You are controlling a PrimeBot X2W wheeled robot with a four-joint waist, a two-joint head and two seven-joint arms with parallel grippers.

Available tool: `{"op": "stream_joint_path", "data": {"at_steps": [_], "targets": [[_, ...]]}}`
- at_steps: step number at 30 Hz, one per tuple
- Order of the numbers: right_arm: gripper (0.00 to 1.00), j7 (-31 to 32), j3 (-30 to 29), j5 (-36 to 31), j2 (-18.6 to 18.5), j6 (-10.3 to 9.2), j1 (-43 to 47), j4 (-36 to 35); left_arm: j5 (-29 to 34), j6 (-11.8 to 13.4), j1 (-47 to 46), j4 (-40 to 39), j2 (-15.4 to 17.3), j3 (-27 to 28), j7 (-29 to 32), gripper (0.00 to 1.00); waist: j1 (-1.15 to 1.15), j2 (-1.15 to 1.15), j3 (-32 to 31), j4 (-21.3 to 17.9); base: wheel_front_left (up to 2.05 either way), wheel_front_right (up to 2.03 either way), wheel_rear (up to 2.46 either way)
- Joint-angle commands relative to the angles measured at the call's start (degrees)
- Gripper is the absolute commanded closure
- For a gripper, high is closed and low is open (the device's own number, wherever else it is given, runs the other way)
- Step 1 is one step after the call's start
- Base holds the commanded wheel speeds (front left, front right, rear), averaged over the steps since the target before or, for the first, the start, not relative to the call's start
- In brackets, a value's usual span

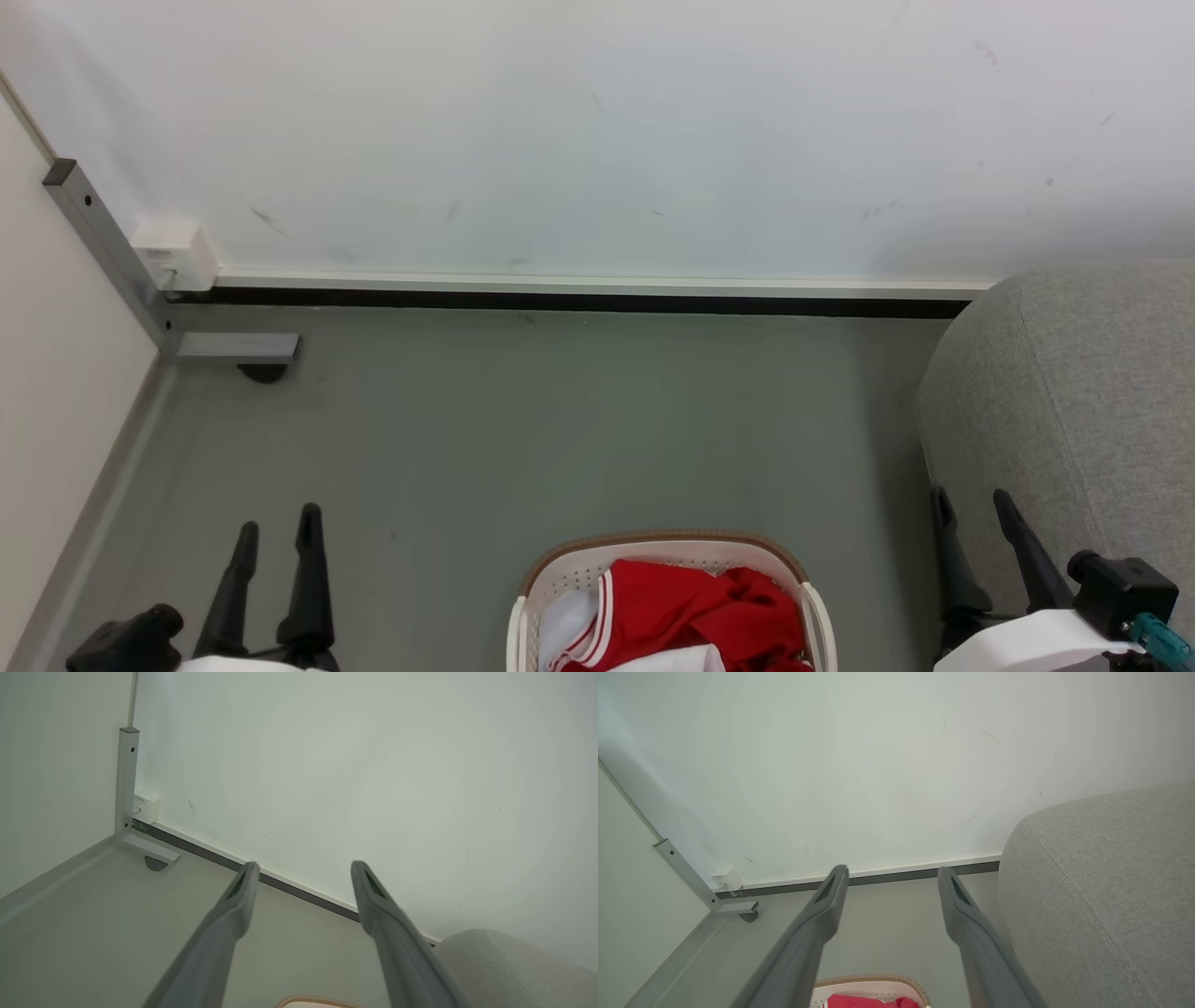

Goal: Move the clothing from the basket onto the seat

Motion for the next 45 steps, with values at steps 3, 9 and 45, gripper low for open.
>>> {"op": "stream_joint_path", "data": {"at_steps": [3, 9, 45], "targets": [[0.00, -0.9, 0.0, -2.4, -0.6, -0.08, -1.4, 0.3, 3.9, -0.3, 0.5, -0.6, 0.7, -0.3, -0.9, 0.00, 0.00, 0.00, 0.1, 0.0, 0.00, 0.00, 0.00], [0.00, -1.7, 0.0, -4.6, -0.7, -0.09, -1.4, 1.2, 7.3, -0.3, 0.8, -0.5, 1.1, -0.6, -1.6, 0.00, 0.00, 0.00, 0.3, 0.1, 0.00, 0.00, 0.00], [0.00, -5.0, 2.0, -11.3, -0.8, -0.12, 0.3, 7.1, 18.8, -0.2, 1.1, 6.6, 3.3, -3.4, -5.0, 0.00, 0.00, 0.00, -0.2, -0.6, 0.00, 0.00, 0.00]]}}
